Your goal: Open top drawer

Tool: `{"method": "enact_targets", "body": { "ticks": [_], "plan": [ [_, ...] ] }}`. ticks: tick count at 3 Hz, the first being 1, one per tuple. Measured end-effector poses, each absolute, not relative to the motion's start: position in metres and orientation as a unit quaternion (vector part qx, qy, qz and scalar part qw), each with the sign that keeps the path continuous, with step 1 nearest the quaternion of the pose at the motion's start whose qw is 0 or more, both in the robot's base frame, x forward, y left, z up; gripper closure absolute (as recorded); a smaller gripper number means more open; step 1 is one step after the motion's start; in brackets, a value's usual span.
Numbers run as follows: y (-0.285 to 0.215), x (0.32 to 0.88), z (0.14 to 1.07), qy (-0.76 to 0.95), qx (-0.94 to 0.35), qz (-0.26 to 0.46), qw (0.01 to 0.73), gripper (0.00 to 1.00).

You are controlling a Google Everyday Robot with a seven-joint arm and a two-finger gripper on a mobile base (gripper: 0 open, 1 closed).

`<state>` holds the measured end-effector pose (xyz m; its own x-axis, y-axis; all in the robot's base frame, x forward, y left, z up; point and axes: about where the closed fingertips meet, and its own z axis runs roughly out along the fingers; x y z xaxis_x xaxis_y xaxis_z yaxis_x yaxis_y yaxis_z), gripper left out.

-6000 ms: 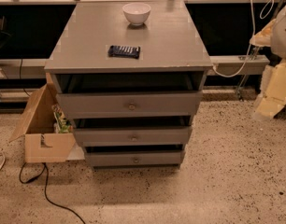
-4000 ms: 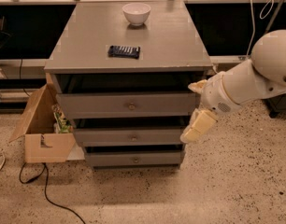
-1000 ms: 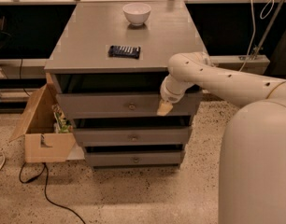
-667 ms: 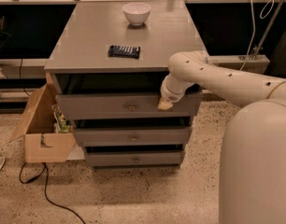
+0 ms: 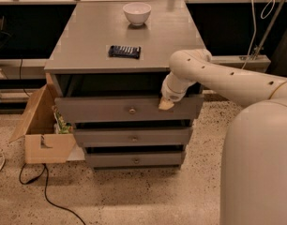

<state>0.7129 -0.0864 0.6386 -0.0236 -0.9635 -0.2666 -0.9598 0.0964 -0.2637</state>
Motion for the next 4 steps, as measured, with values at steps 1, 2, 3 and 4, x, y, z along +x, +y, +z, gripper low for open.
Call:
{"method": "enact_targets", "body": {
  "ticks": [1,2,3,4],
  "plan": [
    [-0.0864,0.7129,0.6385,0.715,-0.672,-0.005,0.191,0.83],
    [-0.0864,0.7129,0.6385,0.715,-0.672,-0.005,0.191,0.59],
    [-0.0864,0.7128,0.6385,0.715,-0.672,-0.005,0.191,0.36],
    [-0.0872,0.7088,0.6389,0.715,-0.676,-0.001,0.178,0.13]
  ]
}}
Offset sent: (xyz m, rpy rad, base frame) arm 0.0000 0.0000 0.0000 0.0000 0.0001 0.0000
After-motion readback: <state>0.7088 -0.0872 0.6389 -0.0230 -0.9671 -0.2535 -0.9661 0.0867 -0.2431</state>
